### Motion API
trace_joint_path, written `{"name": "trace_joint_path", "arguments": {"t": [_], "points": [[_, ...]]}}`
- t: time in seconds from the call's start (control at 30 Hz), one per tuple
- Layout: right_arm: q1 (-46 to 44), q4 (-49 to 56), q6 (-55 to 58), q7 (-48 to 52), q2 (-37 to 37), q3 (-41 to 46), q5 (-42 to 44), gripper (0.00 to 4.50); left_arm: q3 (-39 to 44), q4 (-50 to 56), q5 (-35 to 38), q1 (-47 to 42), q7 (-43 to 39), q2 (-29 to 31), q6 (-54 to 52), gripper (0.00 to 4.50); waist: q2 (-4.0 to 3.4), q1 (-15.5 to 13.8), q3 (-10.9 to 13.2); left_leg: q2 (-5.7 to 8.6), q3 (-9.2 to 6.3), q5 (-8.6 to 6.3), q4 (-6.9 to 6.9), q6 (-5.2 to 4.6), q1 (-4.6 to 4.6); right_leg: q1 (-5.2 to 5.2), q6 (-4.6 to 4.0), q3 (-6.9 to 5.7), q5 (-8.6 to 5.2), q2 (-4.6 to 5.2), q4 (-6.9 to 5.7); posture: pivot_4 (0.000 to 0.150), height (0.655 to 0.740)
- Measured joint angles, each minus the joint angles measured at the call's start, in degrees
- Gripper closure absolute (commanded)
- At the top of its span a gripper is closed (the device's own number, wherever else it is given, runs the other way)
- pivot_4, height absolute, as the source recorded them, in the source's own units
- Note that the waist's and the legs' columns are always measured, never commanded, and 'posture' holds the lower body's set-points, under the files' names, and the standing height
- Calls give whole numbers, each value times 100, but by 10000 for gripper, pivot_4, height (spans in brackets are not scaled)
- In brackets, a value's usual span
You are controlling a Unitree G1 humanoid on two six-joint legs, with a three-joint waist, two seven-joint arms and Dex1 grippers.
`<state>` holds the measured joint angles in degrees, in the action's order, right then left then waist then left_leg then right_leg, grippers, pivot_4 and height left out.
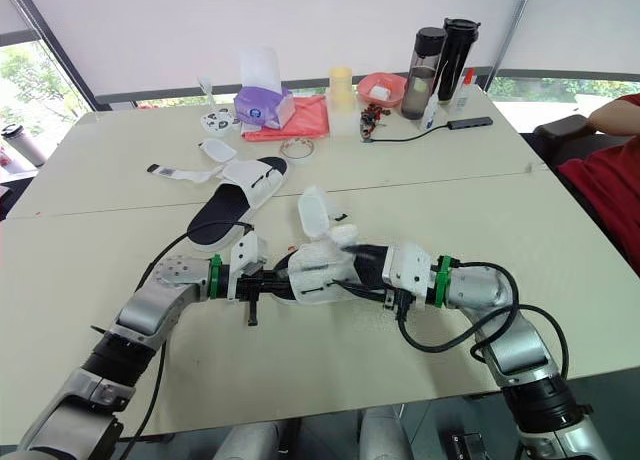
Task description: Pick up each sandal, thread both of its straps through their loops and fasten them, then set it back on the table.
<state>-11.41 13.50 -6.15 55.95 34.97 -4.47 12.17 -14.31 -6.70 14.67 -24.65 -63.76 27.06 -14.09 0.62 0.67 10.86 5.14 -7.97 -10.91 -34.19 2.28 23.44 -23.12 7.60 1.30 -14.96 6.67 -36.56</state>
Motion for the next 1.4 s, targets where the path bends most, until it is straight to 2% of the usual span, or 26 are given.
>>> {"name": "trace_joint_path", "arguments": {"t": [0.03, 0.13, 0.23, 0.33, 0.47, 0.5, 0.63, 0.87, 1.23, 1.33, 1.4], "points": [[43, 65, -22, -5, 41, 91, 20, 1160, -2, -12, -3, -5, -1, -11, 2, 45000, 0, -4, 0, 0, -5, 0, 0, 0, 0, 1, 0, 0, 0, 0, 2, 1500, 7400], [419, 286, 58, 81, 427, 240, 56, 1160, 0, -75, -5, -18, -9, -21, 60, 45000, 1, -22, -1, 1, -7, 0, 0, 0, 0, 8, -2, -3, -1, 0, 11, 1500, 7400], [793, 636, 932, -54, 524, 455, 574, 1160, 17, -117, -5, -25, -24, -21, 90, 45000, 1, -18, -1, -1, -13, 0, 0, 0, 0, 9, -15, -2, -6, 2, 13, 1500, 7400], [862, 1152, 2766, -670, 547, 956, 1908, 1160, 22, -135, -5, -30, -12, -35, 94, 45000, 1, -18, -1, -1, -15, 0, -1, -1, 0, 10, -22, 0, -6, 6, 13, 1500, 7400], [1051, 1565, 4600, -1272, 706, 1488, 3719, 1160, 18, -136, -2, -28, -12, -80, 90, 45000, 3, -31, -2, -2, -16, -3, 1, -5, 3, 12, -24, -2, -8, 8, 22, 1500, 7400], [1179, 1675, 4971, -1375, 745, 1548, 4176, 1160, 18, -134, -1, -24, -12, -91, 91, 45000, 3, -42, -2, -2, -15, -4, 1, -8, 4, 12, -23, -3, -8, 8, 26, 1500, 7400], [1483, 1914, 5731, -1643, 832, 1567, 5057, 1160, 20, -108, -1, -15, 16, -100, 55, 45000, 3, -62, -2, -2, -6, -7, 0, -12, 5, 18, -22, -3, -7, 10, 37, 1500, 7400], [1565, 1907, 5906, -1722, 831, 1298, 5009, 1160, 36, 31, 4, 49, 43, -98, -60, 45000, 4, -99, -2, -2, -5, -9, 0, -16, 5, 19, -19, -5, -6, 9, 43, 1500, 7400], [947, 1029, 5653, -1195, 593, 293, 4005, 1160, 44, 125, -25, 63, 150, -103, -134, 45000, 6, -137, -1, 0, -4, -10, 0, -17, 6, 19, -14, -7, -4, 8, 46, 1500, 7400], [732, 922, 5653, -1143, 345, 215, 3977, 9552, 67, 165, -24, 114, 209, -99, -144, 45000, 5, -131, -2, -1, -6, -10, -1, -17, 5, 19, -13, -7, -3, 7, 45, 1500, 7400], [586, 874, 5655, -1143, 184, 209, 3988, 18857, 65, 206, -24, 140, 251, -106, -153, 45000, 6, -133, -2, -1, -6, -10, -1, -17, 6, 20, -13, -7, -3, 7, 45, 1500, 7400]]}}
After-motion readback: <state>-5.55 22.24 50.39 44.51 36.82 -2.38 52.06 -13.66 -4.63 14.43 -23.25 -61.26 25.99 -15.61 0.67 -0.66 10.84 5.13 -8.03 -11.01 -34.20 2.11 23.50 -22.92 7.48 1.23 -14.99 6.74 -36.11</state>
